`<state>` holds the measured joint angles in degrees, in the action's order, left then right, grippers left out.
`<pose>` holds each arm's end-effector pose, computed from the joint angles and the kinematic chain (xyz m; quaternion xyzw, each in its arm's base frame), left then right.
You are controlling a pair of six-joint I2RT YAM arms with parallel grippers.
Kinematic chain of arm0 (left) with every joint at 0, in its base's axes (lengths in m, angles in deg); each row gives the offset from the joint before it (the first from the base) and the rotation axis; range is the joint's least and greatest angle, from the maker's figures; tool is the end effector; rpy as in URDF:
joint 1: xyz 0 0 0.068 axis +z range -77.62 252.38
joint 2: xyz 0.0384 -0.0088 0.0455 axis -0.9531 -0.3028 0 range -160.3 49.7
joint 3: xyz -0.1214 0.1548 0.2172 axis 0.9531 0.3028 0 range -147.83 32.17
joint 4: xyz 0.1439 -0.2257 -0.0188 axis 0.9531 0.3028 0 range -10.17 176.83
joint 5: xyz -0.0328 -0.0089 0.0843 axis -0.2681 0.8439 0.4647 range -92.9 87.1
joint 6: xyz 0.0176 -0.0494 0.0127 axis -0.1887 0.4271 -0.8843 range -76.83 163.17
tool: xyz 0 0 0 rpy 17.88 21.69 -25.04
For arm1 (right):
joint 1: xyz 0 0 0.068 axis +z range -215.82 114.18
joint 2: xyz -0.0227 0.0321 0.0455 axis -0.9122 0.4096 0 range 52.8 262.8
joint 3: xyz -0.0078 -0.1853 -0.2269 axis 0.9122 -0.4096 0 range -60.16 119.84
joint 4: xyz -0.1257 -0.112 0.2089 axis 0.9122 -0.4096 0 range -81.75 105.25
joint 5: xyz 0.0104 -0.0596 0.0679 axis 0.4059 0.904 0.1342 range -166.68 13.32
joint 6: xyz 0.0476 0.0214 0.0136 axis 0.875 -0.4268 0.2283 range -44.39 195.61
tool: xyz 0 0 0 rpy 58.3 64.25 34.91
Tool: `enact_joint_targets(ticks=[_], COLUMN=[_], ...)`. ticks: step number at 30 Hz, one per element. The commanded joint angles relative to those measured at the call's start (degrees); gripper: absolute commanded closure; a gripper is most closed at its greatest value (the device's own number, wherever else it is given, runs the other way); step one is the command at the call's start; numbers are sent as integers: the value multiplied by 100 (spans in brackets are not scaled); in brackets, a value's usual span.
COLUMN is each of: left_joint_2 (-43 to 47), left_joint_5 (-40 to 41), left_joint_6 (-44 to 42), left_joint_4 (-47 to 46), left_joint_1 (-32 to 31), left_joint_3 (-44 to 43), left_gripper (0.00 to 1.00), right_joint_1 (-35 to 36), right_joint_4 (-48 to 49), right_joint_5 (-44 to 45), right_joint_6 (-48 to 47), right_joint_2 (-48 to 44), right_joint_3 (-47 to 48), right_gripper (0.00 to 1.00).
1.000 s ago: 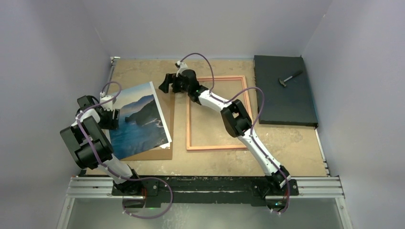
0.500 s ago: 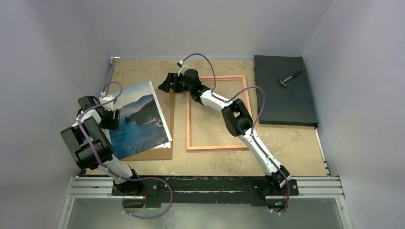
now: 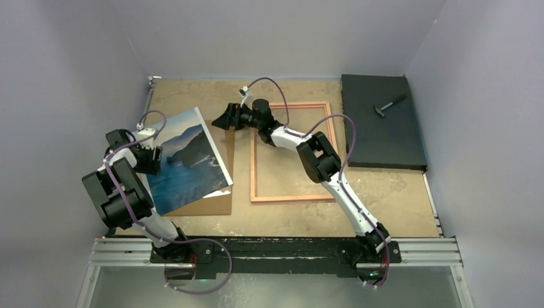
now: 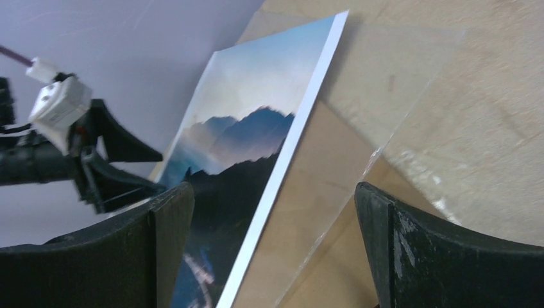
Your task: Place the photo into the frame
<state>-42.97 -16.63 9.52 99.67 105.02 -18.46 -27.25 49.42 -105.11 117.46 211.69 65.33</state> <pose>0.2672 0.1611 0.1778 0.0375 0.9628 0.0348 0.2654 0.4857 0.4090 0.1288 -0.1552 0.6855 0.5772 0.4157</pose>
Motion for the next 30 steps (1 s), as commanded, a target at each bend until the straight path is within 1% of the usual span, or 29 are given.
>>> enact_joint_targets(ticks=[1, 3, 5, 12, 18, 20, 23, 25, 28, 30], left_joint_2=[-233, -218, -193, -168, -152, -142, -105, -79, -53, -26], left_joint_5=[244, 249, 244, 249, 266, 283, 279, 275, 258, 235], left_joint_6=[-248, -261, -270, -303, -340, -352, -379, -403, -406, -414], left_joint_4=[152, 159, 158, 155, 135, 138, 171, 188, 216, 250], left_joint_1=[-48, -48, -48, -52, -48, -48, -48, -48, -48, -48], left_joint_3=[315, 312, 302, 306, 350, 344, 343, 364, 381, 365], left_gripper=[37, 37, 37, 37, 38, 38, 38, 38, 38, 38], right_joint_1=[85, 75, 83, 120, 197, 273, 405, 461, 492, 488], right_joint_4=[1079, 1760, 2250, 2074, 2920, 2776, 1811, 1263, 605, 393], right_joint_5=[-851, -1140, -1224, -1395, -1643, -1622, -1395, -1116, -608, -272], right_joint_6=[1008, 1581, 1877, 1727, 2489, 2376, 1765, 1446, 1160, 993], right_joint_2=[-559, -611, -681, -983, -1167, -1309, -1517, -1657, -1910, -2176], right_joint_3=[-519, -802, -984, -1202, -1763, -1903, -1933, -1989, -2160, -2391], right_gripper=[5, 7, 8, 12, 19, 20, 28, 37, 54, 61])
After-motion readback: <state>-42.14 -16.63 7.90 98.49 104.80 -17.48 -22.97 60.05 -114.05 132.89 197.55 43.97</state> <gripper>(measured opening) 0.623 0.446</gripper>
